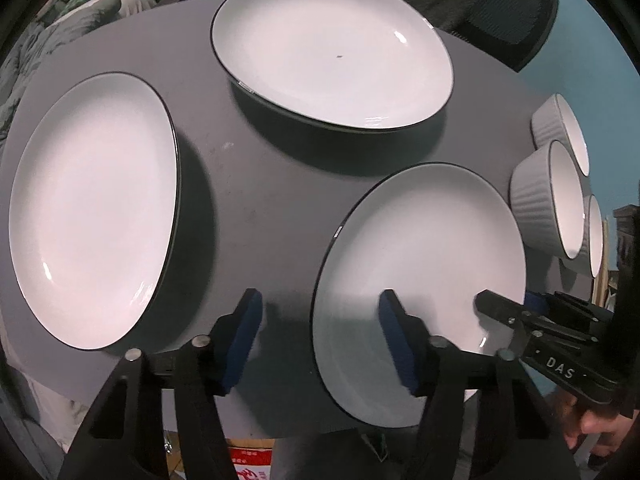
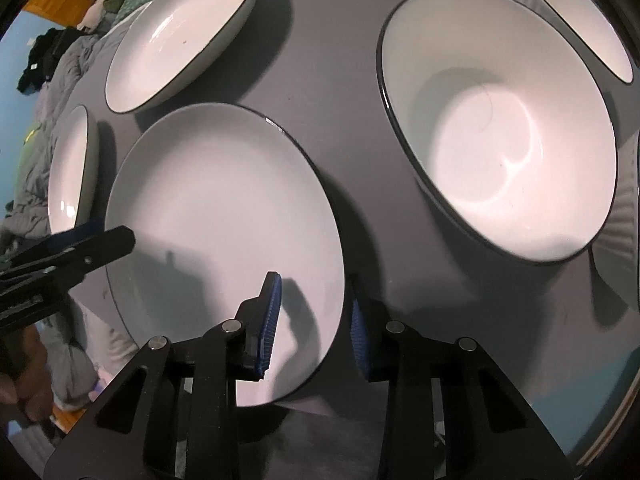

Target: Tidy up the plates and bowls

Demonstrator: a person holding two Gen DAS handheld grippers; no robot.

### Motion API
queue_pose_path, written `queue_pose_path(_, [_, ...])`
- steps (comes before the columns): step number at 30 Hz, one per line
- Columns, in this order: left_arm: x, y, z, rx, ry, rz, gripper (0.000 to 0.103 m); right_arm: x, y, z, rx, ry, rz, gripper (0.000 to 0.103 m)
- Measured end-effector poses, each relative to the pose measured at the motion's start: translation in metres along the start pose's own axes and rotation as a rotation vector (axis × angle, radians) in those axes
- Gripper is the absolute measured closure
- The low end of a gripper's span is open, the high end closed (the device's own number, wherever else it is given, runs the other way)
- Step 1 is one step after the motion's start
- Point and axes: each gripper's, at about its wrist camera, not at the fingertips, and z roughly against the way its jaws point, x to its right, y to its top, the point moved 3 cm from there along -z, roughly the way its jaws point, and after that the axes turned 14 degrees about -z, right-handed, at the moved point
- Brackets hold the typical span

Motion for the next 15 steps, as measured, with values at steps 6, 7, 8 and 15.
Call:
queue_pose_path(6, [-0.008,-0.004,0.002,0.003,-0.016,0.020,0.054,-0.002,0.005,0.003,0.002,0.022,0.003,0.069])
queue_pose_path(7, [-0.009,-0.005,0.002,0.000,-0.019,0.020,0.056,0.000,0.006,0.004,0.002,0.026,0.001,0.069])
queue_pose_path(8, [-0.008,-0.005,-0.001,-0.002,-0.022,0.019,0.059,0.001,0.006,0.003,0.002,0.030,-0.001,0.069])
queue_pose_path(15, [-0.007,-0.011,-0.006,-0.053,-0.074,0.016,0.073,0.018,0.017,-0.008,-0.019,0.042,-0.028,0.076])
